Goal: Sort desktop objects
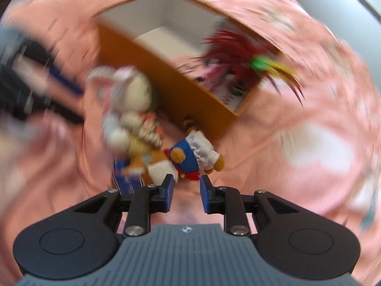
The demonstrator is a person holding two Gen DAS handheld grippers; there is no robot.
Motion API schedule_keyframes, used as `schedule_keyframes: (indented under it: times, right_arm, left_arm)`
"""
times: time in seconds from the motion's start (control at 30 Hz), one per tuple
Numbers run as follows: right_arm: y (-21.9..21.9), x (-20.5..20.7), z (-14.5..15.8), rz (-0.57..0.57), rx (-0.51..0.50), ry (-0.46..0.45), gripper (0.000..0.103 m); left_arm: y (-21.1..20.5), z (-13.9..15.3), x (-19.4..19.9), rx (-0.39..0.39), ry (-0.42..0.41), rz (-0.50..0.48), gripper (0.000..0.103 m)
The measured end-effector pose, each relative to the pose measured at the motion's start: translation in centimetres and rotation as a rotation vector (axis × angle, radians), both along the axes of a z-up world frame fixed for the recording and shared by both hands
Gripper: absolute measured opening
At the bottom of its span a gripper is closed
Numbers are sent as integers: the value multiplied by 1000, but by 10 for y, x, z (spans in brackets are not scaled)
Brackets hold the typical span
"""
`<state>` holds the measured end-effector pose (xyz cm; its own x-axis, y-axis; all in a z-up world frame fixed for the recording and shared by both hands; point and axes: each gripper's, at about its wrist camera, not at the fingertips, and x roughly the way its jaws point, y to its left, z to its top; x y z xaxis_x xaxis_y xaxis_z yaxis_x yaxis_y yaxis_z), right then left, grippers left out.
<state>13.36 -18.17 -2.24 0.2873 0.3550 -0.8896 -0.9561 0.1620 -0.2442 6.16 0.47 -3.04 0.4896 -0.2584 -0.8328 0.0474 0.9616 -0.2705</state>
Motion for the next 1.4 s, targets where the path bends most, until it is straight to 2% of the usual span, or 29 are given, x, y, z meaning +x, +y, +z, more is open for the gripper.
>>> schedule_keyframes:
  times: [0.13,0.33,0.4,0.5,0.63,0.7,0.83,1.03,1.2,1.27,1.33,1.4]
  right_arm:
    - [2,-20,-11,330,-115,-141,31]
    - [-3,-42,-28,724,-250,-346,36]
    - [-7,-48,-31,841,-273,-407,38]
    - [-15,-55,-38,1005,-307,-487,47]
    - [-17,-59,-54,1154,-393,-578,48]
    - [-15,-58,-61,1199,-405,-593,48]
    - [-9,-55,-74,1246,-439,-560,48]
    - [-5,-50,-84,1235,-423,-535,52]
    - [-2,-46,-91,1203,-406,-513,56]
    - [1,-47,-87,1181,-411,-505,52]
    - [5,-46,-76,1123,-400,-474,49]
    - [9,-43,-61,1019,-361,-412,47]
  left_arm:
    - [0,1,0,3,-2,6,56]
    - [1,2,0,10,-4,10,56]
    - [1,1,0,11,-3,10,56]
    - [1,0,1,10,-1,11,56]
    - [2,0,0,8,-2,11,56]
    - [2,0,0,7,-5,10,56]
    - [3,0,-1,4,-8,17,56]
    - [4,-5,1,-7,10,24,56]
    - [1,-6,0,-5,13,19,56]
    - [1,-5,0,-1,11,19,56]
    - [2,-5,0,1,12,24,56]
    - [3,-6,0,-2,12,30,56]
